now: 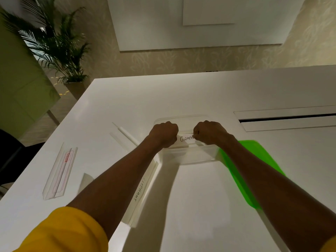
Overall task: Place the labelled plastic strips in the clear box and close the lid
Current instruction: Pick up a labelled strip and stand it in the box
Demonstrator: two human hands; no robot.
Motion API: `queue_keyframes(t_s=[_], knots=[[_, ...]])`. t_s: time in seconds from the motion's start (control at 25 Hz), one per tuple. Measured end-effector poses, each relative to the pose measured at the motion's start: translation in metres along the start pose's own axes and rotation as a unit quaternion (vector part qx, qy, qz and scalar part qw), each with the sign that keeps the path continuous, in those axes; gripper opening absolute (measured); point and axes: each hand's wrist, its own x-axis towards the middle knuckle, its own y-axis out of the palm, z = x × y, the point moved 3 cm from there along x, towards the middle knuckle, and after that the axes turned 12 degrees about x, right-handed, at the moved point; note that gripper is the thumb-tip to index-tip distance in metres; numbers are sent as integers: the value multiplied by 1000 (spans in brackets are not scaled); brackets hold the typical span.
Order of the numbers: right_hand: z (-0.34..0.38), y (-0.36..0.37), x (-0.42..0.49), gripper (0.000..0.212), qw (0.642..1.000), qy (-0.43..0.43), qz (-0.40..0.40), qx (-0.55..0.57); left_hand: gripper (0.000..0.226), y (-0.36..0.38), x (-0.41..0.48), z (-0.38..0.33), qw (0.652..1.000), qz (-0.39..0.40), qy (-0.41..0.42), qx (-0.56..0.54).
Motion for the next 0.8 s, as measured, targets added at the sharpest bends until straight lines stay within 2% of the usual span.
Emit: queue_keyframes(t_s=[0.16, 0.4, 0.52, 0.8], knots=[[20, -11, -21, 25, 998, -14, -8, 53, 22, -16, -18, -1, 999, -42, -3, -19], [77, -17, -86, 26, 979, -78, -155, 109, 31, -38, -87, 21, 985, -150, -33, -81], [113, -1, -120, 24, 964, -110, -200, 140, 34, -35, -132, 39, 977, -170, -74, -110], [170, 58, -167, 27, 955, -137, -148, 217, 32, 5, -207, 48, 964, -139, -145, -171]])
